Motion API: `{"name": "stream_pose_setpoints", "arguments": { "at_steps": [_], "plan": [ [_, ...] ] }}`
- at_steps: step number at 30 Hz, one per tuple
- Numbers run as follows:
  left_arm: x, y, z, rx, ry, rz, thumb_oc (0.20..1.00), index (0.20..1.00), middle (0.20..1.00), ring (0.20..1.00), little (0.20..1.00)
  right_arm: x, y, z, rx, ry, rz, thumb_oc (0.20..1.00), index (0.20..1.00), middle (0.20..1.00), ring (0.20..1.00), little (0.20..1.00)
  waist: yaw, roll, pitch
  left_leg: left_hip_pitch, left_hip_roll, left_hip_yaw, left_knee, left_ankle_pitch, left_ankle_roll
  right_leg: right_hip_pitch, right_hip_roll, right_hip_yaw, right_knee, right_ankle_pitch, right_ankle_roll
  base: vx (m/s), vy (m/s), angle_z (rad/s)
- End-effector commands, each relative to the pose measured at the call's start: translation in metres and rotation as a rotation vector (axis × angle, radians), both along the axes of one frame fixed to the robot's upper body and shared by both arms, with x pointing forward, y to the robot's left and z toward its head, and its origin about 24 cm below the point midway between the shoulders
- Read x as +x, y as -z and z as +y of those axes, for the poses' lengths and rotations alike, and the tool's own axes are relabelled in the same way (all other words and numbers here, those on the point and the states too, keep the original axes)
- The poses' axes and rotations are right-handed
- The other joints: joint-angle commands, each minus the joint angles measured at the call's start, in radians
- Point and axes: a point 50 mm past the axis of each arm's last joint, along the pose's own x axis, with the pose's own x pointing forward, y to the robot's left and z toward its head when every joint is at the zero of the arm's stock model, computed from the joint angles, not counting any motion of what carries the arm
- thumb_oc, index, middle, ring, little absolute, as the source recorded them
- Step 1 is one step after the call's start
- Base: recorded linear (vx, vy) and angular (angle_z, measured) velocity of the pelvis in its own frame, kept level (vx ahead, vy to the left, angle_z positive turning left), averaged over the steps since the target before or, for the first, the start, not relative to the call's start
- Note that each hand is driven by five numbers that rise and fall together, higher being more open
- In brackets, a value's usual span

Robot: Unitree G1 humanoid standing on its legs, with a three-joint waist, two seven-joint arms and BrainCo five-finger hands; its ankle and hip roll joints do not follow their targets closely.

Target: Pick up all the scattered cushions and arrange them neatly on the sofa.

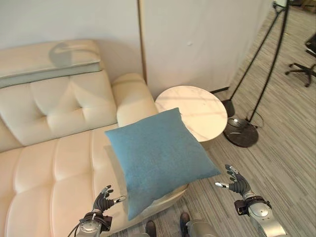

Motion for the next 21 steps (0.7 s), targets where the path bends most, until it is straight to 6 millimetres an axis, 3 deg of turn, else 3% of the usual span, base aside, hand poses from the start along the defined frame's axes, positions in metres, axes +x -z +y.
{"name": "stream_pose_setpoints", "arguments": {
  "at_steps": [1, 6, 9, 11, 12, 14, 16, 17, 18, 19, 20, 21],
  "plan": [
    [0.013, -0.017, 0.010, 0.008, -0.011, -0.117, 1.000, 1.000, 1.000, 1.000, 1.000, 0.035, -0.038, -0.002, -0.055, -0.068, -0.171, 1.000, 1.000, 1.000, 1.000, 1.000, 0.039, -0.001, -0.027, -0.046, 0.011, -0.009, 0.040, -0.048, -0.055, 0.122, 0.008, -0.046, -0.135, 0.004, 0.033, 0.11, -0.139, 0.33],
    [0.028, -0.025, 0.007, -0.021, -0.007, -0.170, 1.000, 1.000, 1.000, 1.000, 1.000, 0.052, -0.045, 0.002, -0.059, -0.098, -0.183, 1.000, 1.000, 1.000, 1.000, 1.000, 0.054, 0.006, -0.029, -0.045, 0.016, -0.051, -0.001, -0.023, -0.073, 0.157, 0.015, -0.097, -0.205, 0.009, 0.019, 0.06, -0.113, 0.39],
    [0.054, -0.036, -0.006, -0.063, 0.017, -0.248, 1.000, 1.000, 1.000, 1.000, 1.000, 0.065, -0.046, 0.010, -0.030, -0.112, -0.179, 1.000, 1.000, 1.000, 1.000, 1.000, 0.065, 0.016, -0.013, -0.061, 0.017, -0.077, -0.014, -0.008, -0.084, 0.159, 0.019, -0.129, -0.229, 0.010, 0.009, -0.04, -0.075, 0.30],
    [0.082, -0.049, -0.024, -0.101, 0.053, -0.321, 1.000, 1.000, 1.000, 1.000, 1.000, 0.082, -0.050, 0.026, -0.005, -0.144, -0.181, 1.000, 1.000, 1.000, 1.000, 1.000, 0.065, 0.027, 0.006, -0.091, 0.016, -0.096, -0.015, 0.005, -0.096, 0.142, 0.023, -0.148, -0.239, 0.011, 0.003, -0.08, -0.054, 0.42],
    [0.082, -0.049, -0.024, -0.101, 0.053, -0.322, 1.000, 1.000, 1.000, 1.000, 1.000, 0.082, -0.050, 0.026, -0.005, -0.144, -0.182, 1.000, 1.000, 1.000, 1.000, 1.000, 0.064, 0.027, 0.007, -0.092, 0.016, -0.097, -0.015, 0.006, -0.096, 0.142, 0.023, -0.149, -0.239, 0.011, 0.003, -0.07, -0.028, 0.41],
    [0.102, -0.058, -0.040, -0.140, 0.068, -0.370, 1.000, 1.000, 1.000, 1.000, 1.000, 0.096, -0.055, 0.046, 0.006, -0.196, -0.187, 1.000, 1.000, 1.000, 1.000, 1.000, 0.062, 0.034, 0.022, -0.117, 0.016, -0.104, -0.015, 0.016, -0.101, 0.118, 0.027, -0.152, -0.237, 0.014, -0.001, -0.11, -0.019, 0.25],
    [0.131, -0.072, -0.071, -0.205, 0.101, -0.434, 1.000, 1.000, 1.000, 1.000, 1.000, 0.114, -0.061, 0.082, 0.019, -0.281, -0.196, 1.000, 1.000, 1.000, 1.000, 1.000, 0.060, 0.043, 0.046, -0.151, 0.017, -0.112, -0.015, 0.031, -0.106, 0.080, 0.033, -0.152, -0.226, 0.017, -0.007, -0.11, -0.005, 0.07],
    [0.131, -0.073, -0.071, -0.205, 0.101, -0.435, 1.000, 1.000, 1.000, 1.000, 1.000, 0.114, -0.062, 0.082, 0.019, -0.281, -0.197, 1.000, 1.000, 1.000, 1.000, 1.000, 0.059, 0.043, 0.046, -0.151, 0.017, -0.112, -0.015, 0.032, -0.106, 0.079, 0.033, -0.152, -0.225, 0.017, -0.007, -0.07, 0.000, 0.02],
    [0.143, -0.082, -0.093, -0.253, 0.129, -0.471, 1.000, 1.000, 1.000, 1.000, 1.000, 0.119, -0.063, 0.108, 0.056, -0.329, -0.200, 1.000, 1.000, 1.000, 1.000, 1.000, 0.058, 0.047, 0.060, -0.164, 0.018, -0.116, -0.015, 0.039, -0.108, 0.060, 0.037, -0.148, -0.215, 0.018, -0.009, -0.05, 0.006, 0.01],
    [0.148, -0.086, -0.105, -0.276, 0.154, -0.489, 1.000, 1.000, 1.000, 1.000, 1.000, 0.118, -0.064, 0.123, 0.084, -0.363, -0.201, 0.649, 0.649, 0.649, 0.649, 0.649, 0.056, 0.048, 0.063, -0.168, 0.017, -0.117, -0.015, 0.041, -0.108, 0.056, 0.038, -0.147, -0.211, 0.018, -0.010, -0.05, 0.006, 0.00],
    [0.148, -0.086, -0.105, -0.276, 0.154, -0.489, 1.000, 1.000, 1.000, 1.000, 1.000, 0.118, -0.064, 0.124, 0.084, -0.363, -0.202, 0.533, 0.533, 0.533, 0.533, 0.533, 0.056, 0.047, 0.063, -0.168, 0.017, -0.117, -0.015, 0.041, -0.108, 0.056, 0.038, -0.147, -0.211, 0.017, -0.010, 0.01, 0.023, -0.03],
    [0.149, -0.091, -0.121, -0.321, 0.181, -0.513, 0.200, 0.200, 0.200, 0.200, 0.200, 0.114, -0.066, 0.144, 0.127, -0.424, -0.216, 0.200, 0.200, 0.200, 0.200, 0.200, 0.050, 0.046, 0.063, -0.167, 0.017, -0.117, -0.015, 0.041, -0.106, 0.057, 0.039, -0.139, -0.206, 0.015, -0.011, 0.00, 0.000, 0.00]
  ]
}}
